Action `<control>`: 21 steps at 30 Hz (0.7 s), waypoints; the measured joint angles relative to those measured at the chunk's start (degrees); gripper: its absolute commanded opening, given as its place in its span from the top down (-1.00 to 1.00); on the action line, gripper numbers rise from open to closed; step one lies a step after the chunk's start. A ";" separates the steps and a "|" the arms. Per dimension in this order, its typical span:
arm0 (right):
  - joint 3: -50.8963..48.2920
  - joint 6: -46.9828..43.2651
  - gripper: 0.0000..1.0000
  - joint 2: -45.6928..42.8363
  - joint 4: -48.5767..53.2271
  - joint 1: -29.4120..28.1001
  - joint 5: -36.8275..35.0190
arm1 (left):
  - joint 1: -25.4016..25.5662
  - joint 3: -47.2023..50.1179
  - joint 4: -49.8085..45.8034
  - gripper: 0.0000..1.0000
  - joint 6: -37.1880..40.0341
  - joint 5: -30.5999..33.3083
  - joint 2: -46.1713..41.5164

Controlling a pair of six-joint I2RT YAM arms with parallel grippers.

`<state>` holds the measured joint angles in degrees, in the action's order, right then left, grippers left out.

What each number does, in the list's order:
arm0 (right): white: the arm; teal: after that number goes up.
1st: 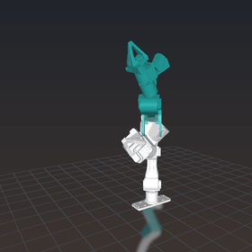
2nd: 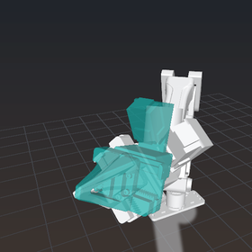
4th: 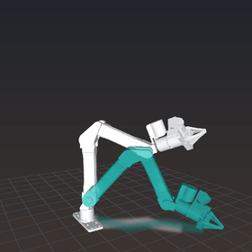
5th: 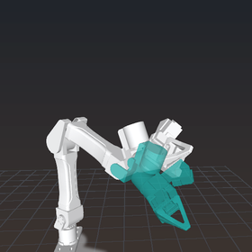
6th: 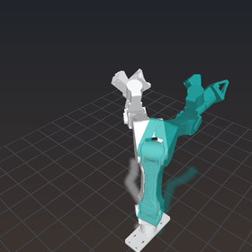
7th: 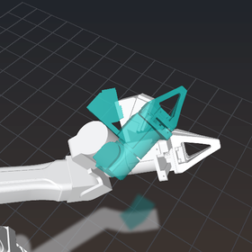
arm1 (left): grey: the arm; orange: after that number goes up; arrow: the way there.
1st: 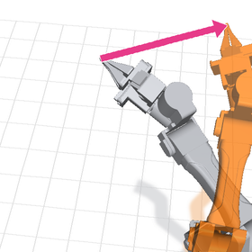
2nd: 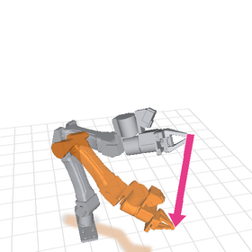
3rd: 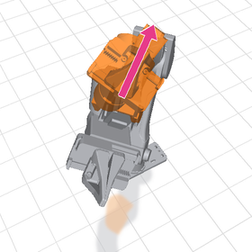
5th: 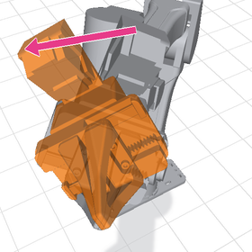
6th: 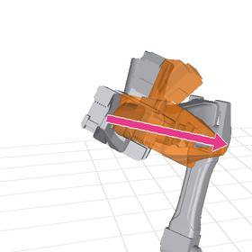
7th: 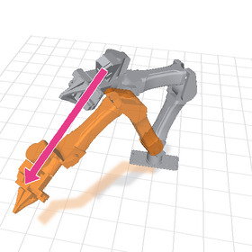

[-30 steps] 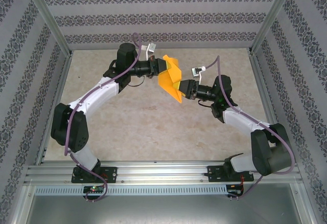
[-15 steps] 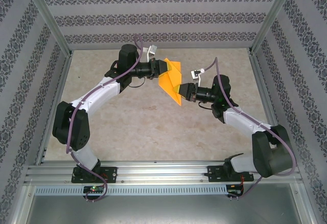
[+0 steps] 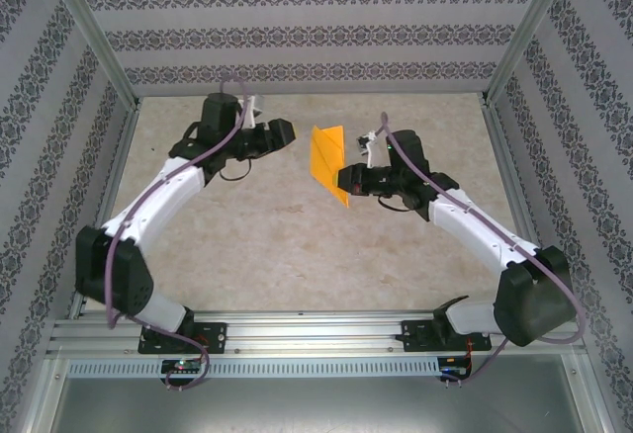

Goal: Fold a paper plane with a square sheet of paper (fold left side to right side)
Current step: Turn over the paper at the center of the table.

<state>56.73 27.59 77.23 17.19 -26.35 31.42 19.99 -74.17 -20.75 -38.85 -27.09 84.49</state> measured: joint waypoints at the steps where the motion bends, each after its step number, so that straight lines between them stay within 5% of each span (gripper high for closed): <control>1: 1.75 -1.92 1.00 0.42 3.56 -1.86 -5.35 | 0.00 0.83 -1.22 -0.49 0.81 3.43 -2.73; 11: 15.19 -9.16 1.00 16.65 28.52 -18.32 -54.66 | 0.00 11.23 -9.53 -0.60 2.60 27.87 -17.42; 21: 26.01 -10.88 0.96 37.73 38.25 -24.79 -74.49 | -0.11 14.32 -14.88 -0.72 1.09 38.77 -23.02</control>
<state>82.74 16.71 114.96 55.44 -51.13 -43.07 19.88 -59.86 -35.64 -37.76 11.68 61.47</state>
